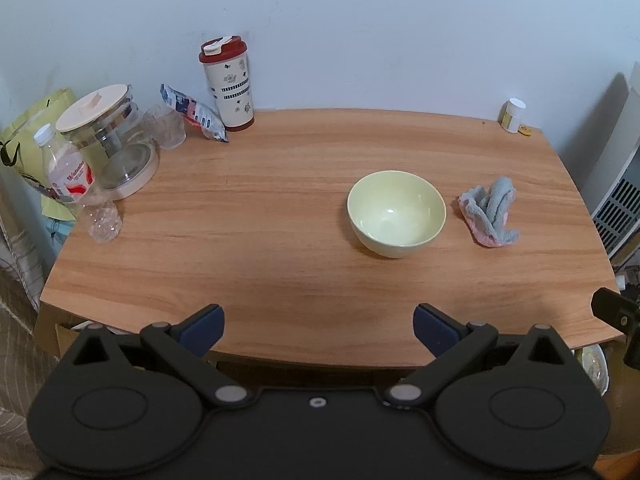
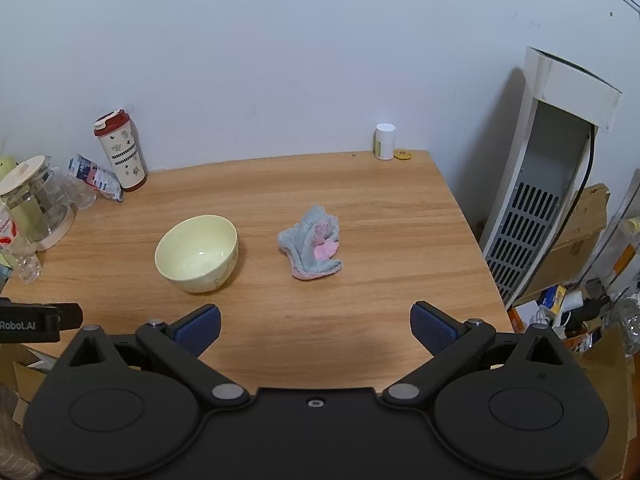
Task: Clean bowl
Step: 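Move both tools toward the pale bowl and grey cloth, then grasp the grey-pink cloth with the right tool while the left tool approaches the bowl rim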
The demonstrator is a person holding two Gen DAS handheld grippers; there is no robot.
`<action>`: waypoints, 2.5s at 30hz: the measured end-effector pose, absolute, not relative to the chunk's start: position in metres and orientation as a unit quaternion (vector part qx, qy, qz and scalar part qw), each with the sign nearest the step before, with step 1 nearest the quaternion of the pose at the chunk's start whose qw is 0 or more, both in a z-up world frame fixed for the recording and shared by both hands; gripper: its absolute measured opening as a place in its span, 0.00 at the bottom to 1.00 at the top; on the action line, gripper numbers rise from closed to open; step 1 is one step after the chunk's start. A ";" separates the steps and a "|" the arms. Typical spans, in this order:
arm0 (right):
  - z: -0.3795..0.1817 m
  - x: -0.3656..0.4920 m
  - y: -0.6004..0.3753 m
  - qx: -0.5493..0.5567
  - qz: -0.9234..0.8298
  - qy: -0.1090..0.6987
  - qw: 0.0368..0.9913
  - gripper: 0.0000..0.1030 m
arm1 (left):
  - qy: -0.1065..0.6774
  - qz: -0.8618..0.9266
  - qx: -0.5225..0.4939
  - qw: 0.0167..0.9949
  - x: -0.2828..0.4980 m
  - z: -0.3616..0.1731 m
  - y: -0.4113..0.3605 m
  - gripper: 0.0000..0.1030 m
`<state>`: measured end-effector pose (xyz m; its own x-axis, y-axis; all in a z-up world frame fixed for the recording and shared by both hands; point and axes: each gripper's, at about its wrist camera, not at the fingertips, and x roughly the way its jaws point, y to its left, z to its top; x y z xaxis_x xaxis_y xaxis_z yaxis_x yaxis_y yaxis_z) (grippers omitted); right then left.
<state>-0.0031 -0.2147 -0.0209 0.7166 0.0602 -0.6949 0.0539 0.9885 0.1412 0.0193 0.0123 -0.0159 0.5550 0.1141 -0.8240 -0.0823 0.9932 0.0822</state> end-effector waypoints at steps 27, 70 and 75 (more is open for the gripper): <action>-0.038 0.063 -0.239 0.056 0.081 0.359 0.928 0.98 | 0.493 0.096 0.016 0.865 0.078 -0.040 -0.003 1.00; -0.147 0.219 -0.218 -0.259 0.301 0.361 0.844 0.65 | 0.534 0.056 -0.076 0.840 0.189 -0.151 0.029 0.81; -0.150 0.221 -0.210 -0.273 0.293 0.371 0.838 0.59 | 0.547 0.041 -0.067 0.834 0.198 -0.158 0.035 0.73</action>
